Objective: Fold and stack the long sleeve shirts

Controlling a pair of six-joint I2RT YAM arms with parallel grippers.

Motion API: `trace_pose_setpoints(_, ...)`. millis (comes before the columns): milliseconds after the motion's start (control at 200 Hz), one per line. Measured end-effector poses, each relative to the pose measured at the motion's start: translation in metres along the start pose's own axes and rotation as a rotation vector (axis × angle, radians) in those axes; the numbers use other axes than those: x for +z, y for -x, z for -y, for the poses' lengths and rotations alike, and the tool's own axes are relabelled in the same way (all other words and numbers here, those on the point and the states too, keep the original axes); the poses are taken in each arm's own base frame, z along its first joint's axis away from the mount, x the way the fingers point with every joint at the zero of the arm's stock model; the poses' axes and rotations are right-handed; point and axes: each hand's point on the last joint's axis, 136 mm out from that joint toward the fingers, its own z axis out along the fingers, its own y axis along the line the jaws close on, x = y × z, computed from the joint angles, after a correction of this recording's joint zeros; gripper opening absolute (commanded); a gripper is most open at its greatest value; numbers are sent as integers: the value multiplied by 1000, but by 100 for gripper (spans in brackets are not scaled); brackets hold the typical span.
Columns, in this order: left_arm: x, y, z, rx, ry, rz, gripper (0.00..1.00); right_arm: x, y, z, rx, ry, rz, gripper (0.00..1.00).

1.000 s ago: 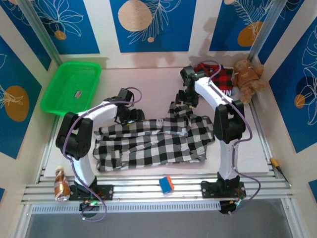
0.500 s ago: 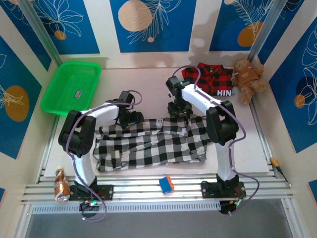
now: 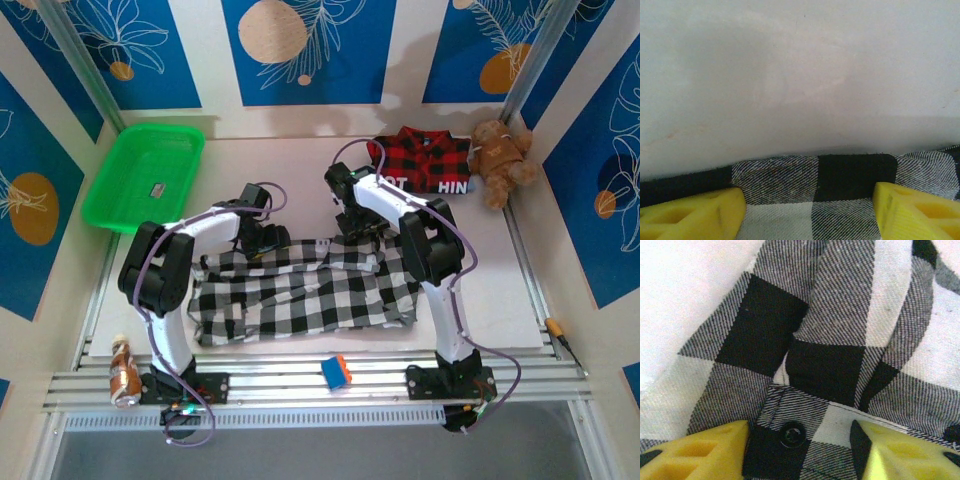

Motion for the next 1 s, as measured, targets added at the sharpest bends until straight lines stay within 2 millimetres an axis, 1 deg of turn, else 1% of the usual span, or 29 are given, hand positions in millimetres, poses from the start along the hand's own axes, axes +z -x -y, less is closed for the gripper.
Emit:
trace_pose_setpoints(75,0,0,0,0,0,1,73,1,1,1,-5,-6,2,41)
trace_pose_setpoints(185,0,0,0,0,0,0,73,2,3,4,-14,-16,2,24)
trace_pose_setpoints(240,0,0,0,0,0,0,73,2,4,5,-5,-23,5,17)
trace_pose_setpoints(295,0,0,0,0,0,0,73,0,7,7,-8,-30,13,15)
trace_pose_setpoints(370,1,1,-1,-2,1,0,73,-5,14,10,-4,-40,35,8)
trace_pose_setpoints(445,1,3,0,-4,0,2,73,-11,20,13,-1,-48,57,3)
trace_pose_setpoints(535,2,7,0,-15,-2,6,73,-16,23,14,1,-51,67,2)
trace_pose_setpoints(645,2,9,0,-30,-6,7,73,-24,18,13,-7,-51,59,1)
trace_pose_setpoints(705,3,11,0,-34,-11,8,73,-36,15,14,-12,-55,68,1)
trace_pose_setpoints(750,3,11,1,-35,-15,9,73,-49,11,14,-18,-60,82,0)
trace_pose_setpoints(930,4,15,4,-34,-32,17,73,-118,-9,11,-44,-72,173,0)
trace_pose_setpoints(1000,5,17,5,-34,-41,21,73,-141,-16,9,-48,-68,210,0)
